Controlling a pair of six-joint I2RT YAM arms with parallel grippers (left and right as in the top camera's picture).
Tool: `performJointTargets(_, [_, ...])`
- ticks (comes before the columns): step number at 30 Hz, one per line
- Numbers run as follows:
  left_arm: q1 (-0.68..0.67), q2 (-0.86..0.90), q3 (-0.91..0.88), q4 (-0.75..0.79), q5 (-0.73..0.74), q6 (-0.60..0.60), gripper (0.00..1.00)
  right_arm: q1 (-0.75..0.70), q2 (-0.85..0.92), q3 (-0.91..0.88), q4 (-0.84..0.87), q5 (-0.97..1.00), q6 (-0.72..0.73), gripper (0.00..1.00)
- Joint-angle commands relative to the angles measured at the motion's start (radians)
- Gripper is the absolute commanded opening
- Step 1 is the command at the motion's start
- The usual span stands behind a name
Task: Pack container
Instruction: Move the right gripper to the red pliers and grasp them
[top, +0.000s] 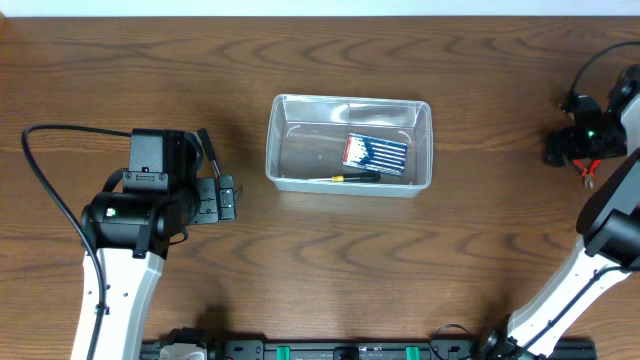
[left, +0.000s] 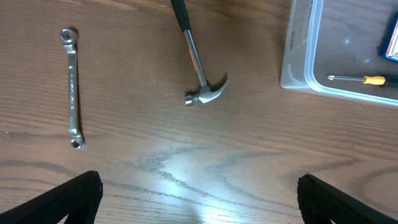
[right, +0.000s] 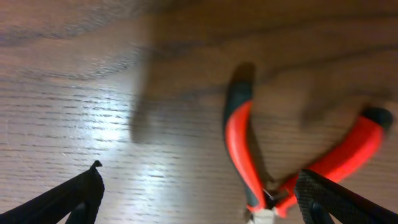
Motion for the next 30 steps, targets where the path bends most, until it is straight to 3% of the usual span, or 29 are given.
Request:
performJointTargets(1, [0.000, 0.001, 0.023, -0.003, -0.015, 0.013, 0.98, 0.004, 0.051, -0.005, -0.009, -0.010, -0.018, 0.98])
performJointTargets(10, [0.000, 0.001, 0.023, -0.003, -0.015, 0.013, 0.98, -0.020, 0.061, -0.005, -0.011, -0.011, -0.018, 0.95])
performJointTargets(13, [0.000, 0.001, 0.023, -0.004, -0.015, 0.013, 0.98, -0.027, 0.061, -0.005, -0.016, -0.010, -0.018, 0.88])
performJointTargets(18, [0.000, 0.001, 0.023, -0.004, -0.015, 0.013, 0.98, -0.032, 0.061, -0.005, -0.021, -0.011, -0.017, 0.64])
performJointTargets(30, [0.000, 0.001, 0.023, -0.010, -0.015, 0.013, 0.98, -0.031, 0.061, -0.005, -0.021, -0.011, -0.002, 0.38])
